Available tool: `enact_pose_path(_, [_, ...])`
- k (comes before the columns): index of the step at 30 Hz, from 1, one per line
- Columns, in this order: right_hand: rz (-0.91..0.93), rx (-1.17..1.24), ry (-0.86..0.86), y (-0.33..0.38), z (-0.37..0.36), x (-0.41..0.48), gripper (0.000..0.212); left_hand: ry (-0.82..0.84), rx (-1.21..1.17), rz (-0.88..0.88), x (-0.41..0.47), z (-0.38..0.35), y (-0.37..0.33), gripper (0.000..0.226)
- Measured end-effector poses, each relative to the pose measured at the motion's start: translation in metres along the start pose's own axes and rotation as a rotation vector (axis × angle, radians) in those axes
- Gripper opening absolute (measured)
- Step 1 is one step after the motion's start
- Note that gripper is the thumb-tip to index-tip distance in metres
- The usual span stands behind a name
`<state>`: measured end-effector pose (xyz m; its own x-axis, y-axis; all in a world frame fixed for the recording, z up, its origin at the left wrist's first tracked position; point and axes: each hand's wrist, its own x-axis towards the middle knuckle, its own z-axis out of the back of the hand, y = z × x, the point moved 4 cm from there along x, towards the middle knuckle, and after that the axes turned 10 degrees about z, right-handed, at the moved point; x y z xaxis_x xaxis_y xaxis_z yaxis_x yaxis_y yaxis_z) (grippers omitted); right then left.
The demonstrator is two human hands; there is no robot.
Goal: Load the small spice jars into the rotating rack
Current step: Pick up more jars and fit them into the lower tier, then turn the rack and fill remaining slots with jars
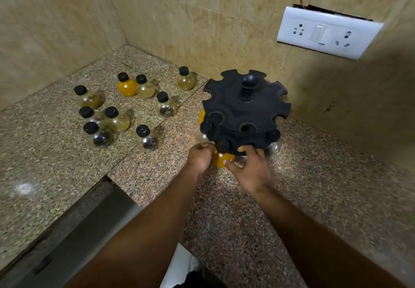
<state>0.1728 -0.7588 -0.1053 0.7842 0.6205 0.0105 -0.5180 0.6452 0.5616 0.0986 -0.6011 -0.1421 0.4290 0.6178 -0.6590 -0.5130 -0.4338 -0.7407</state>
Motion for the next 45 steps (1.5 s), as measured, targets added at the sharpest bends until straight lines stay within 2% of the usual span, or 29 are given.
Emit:
enact_pose_path(6, [0.088, -0.006, 0.028, 0.026, -0.028, -0.019, 0.055, -0.162, -0.09, 0.024, -0.002, 0.035, 0.03, 0.026])
enact_pose_path(9, [0.155, 0.017, 0.098, 0.045, -0.051, -0.025, 0.049, -0.305, -0.106, 0.007, -0.005, 0.063, 0.041, 0.024])
enact_pose_path(12, [0.205, 0.038, 0.194, 0.069, -0.076, -0.022, 0.043, -0.451, -0.134, -0.013, -0.004, 0.098, 0.047, 0.047])
enact_pose_path(15, [0.242, 0.047, 0.277, 0.095, -0.104, -0.012, 0.046, -0.564, -0.11, -0.061, 0.006, 0.137, 0.043, 0.067])
enact_pose_path(18, [0.282, -0.052, 0.362, 0.121, -0.137, 0.006, 0.058, -0.574, 0.011, -0.169, 0.02, 0.17, 0.029, 0.077])
enact_pose_path(21, [0.256, -0.195, 0.422, 0.132, -0.164, 0.02, 0.075, -0.571, 0.262, -0.327, 0.03, 0.191, 0.01, 0.079])
enact_pose_path(24, [0.165, -0.313, 0.487, 0.136, -0.187, 0.029, 0.095, -0.529, 0.469, -0.451, 0.045, 0.206, -0.005, 0.073])
enact_pose_path(28, [0.098, -0.346, 0.561, 0.141, -0.196, 0.033, 0.105, -0.44, 0.528, -0.584, 0.058, 0.21, -0.019, 0.059])
enact_pose_path(31, [0.078, -0.349, 0.554, 0.143, -0.198, 0.035, 0.106, -0.377, 0.481, -0.639, 0.065, 0.21, -0.027, 0.05])
enact_pose_path(34, [0.071, -0.311, 0.525, 0.142, -0.196, 0.036, 0.102, -0.344, 0.497, -0.647, 0.069, 0.201, -0.031, 0.049])
enact_pose_path(36, [0.032, -0.194, 0.427, 0.143, -0.189, 0.035, 0.1, -0.33, 0.503, -0.651, 0.069, 0.195, -0.031, 0.051])
enact_pose_path(38, [0.0, -0.043, 0.258, 0.145, -0.177, 0.035, 0.097, -0.312, 0.488, -0.672, 0.066, 0.187, -0.028, 0.051])
enact_pose_path(41, [0.033, 0.109, 0.026, 0.143, -0.154, 0.028, 0.08, -0.217, 0.493, -0.713, 0.055, 0.17, -0.021, 0.049])
enact_pose_path(45, [0.072, 0.141, -0.091, 0.124, -0.132, 0.015, 0.059, -0.082, 0.508, -0.737, 0.037, 0.14, -0.014, 0.047])
